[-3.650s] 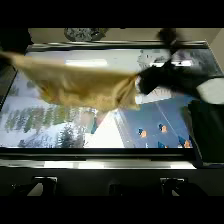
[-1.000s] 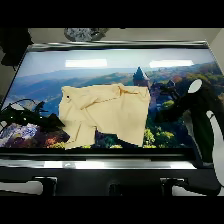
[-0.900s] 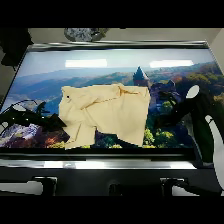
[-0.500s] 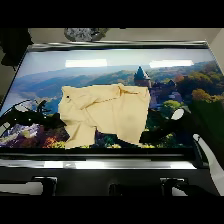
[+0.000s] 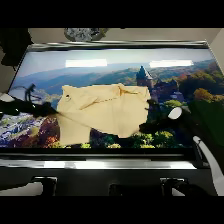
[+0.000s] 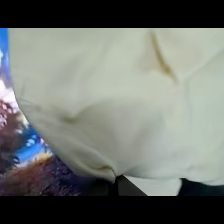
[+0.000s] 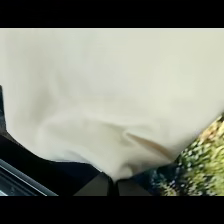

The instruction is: Fold the shirts.

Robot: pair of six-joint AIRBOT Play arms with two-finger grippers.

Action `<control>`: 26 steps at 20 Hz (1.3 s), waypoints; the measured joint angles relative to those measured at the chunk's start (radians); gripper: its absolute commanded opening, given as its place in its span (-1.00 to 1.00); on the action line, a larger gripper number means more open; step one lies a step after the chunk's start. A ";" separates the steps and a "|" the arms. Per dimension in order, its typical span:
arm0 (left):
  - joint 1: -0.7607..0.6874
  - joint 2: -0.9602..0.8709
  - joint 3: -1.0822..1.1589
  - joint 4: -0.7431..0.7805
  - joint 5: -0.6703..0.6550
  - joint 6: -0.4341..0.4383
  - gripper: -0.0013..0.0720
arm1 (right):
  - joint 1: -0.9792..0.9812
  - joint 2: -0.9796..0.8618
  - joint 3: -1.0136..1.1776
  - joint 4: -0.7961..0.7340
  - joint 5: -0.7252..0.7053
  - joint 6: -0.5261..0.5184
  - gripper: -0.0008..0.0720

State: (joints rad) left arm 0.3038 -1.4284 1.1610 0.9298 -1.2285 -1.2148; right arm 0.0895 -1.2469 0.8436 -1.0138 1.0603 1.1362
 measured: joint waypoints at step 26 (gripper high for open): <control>0.045 0.415 0.772 0.200 -0.164 -0.294 -0.91 | -0.119 0.128 1.054 -0.603 0.476 -0.119 -0.88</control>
State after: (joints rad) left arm 0.3485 -1.0130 1.9327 1.1294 -1.3926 -1.5089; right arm -0.0299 -1.1187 1.8980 -1.6165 1.5360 1.0176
